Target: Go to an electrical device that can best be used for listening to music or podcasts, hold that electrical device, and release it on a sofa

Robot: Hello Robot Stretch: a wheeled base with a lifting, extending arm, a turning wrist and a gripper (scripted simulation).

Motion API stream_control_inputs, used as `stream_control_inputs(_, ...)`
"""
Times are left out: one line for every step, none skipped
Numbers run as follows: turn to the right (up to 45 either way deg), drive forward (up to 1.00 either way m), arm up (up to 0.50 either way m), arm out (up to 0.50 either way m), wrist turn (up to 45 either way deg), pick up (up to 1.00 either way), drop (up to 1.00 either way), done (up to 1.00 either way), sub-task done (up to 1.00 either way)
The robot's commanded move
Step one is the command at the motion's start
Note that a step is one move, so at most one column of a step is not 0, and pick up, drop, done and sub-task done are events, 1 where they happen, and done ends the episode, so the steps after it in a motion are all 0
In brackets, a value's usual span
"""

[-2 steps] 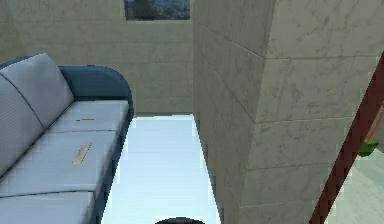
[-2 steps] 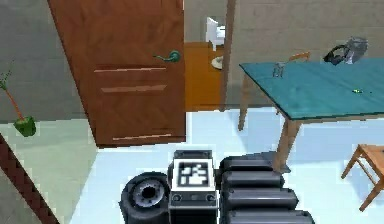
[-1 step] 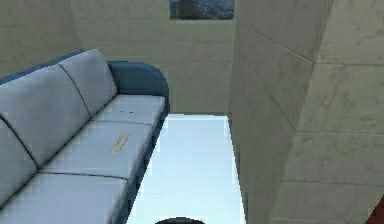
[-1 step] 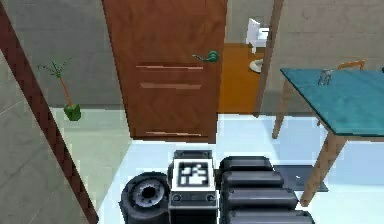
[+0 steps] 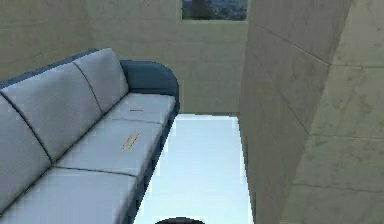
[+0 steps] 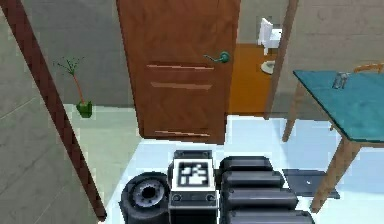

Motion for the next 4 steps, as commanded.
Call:
stream_control_inputs(0.0,1.0,0.0,0.0,0.0,0.0,0.0,0.0,0.0)
stream_control_inputs(0.0,0.35,0.0,0.0,0.0,0.0,0.0,0.0,0.0)
stream_control_inputs(45.0,0.0,0.0,0.0,0.0,0.0,0.0,0.0,0.0)
stream_control_inputs(45.0,0.0,0.0,0.0,0.0,0.0,0.0,0.0,0.0)
